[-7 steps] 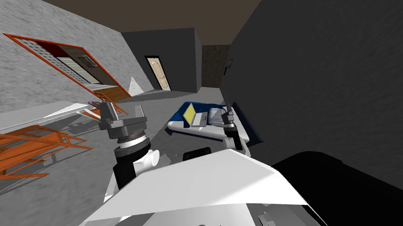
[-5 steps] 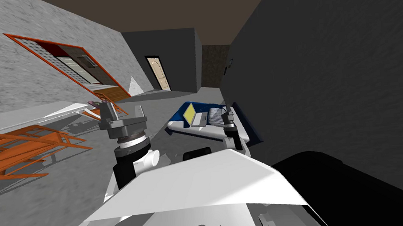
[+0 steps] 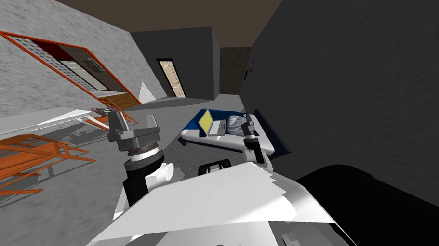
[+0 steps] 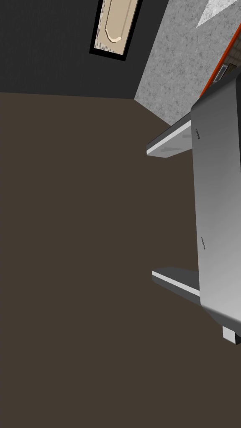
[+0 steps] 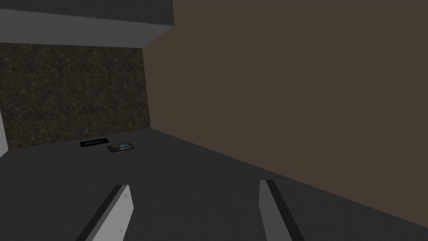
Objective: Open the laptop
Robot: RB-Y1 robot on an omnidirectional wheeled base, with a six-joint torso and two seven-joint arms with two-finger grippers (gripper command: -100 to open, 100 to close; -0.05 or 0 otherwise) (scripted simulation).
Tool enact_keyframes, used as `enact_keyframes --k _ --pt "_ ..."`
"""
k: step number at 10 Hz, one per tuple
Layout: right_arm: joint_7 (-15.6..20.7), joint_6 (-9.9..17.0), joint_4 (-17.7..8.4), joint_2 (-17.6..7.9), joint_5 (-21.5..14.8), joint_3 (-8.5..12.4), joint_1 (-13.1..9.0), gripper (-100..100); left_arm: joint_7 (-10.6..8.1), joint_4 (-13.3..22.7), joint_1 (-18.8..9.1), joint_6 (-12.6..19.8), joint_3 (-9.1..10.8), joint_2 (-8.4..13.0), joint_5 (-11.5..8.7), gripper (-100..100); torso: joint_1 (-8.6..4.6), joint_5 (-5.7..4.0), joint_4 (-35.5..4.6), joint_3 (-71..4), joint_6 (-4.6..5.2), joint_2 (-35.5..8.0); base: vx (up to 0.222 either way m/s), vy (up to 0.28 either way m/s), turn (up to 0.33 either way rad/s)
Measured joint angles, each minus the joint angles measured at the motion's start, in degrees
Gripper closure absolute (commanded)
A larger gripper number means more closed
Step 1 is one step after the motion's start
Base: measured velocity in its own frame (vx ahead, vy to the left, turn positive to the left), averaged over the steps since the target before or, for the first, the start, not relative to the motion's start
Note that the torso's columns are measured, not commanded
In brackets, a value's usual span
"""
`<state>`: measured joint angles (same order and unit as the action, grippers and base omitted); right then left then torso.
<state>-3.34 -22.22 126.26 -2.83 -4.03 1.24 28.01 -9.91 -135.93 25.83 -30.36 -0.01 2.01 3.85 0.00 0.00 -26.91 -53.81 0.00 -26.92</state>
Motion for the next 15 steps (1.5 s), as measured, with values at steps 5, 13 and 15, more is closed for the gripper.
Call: enact_keyframes --k 5,13,15 --pt "0.8 1.3 -1.1 -1.7 -2.0 -0.3 -0.6 -100 0.00 0.0 0.0 0.0 -0.01 0.0 0.0 0 0.13 0.04 -15.1 -30.5 0.00 -15.1 0.021 0.027 0.009" --pt "6.5 10.4 -4.6 -4.9 -14.5 -3.3 -2.3 -100 0.00 0.0 0.0 0.0 -0.01 0.0 0.0 0 0.07 0.02 -15.4 -30.8 0.00 -15.3 0.053 0.074 0.017" --pt "7.7 12.2 -5.9 -5.2 -17.5 -3.7 -3.2 -100 0.00 0.0 0.0 0.0 -0.01 0.0 0.0 0 -0.05 -0.02 -15.4 -30.7 0.00 -15.4 0.059 0.069 0.026"
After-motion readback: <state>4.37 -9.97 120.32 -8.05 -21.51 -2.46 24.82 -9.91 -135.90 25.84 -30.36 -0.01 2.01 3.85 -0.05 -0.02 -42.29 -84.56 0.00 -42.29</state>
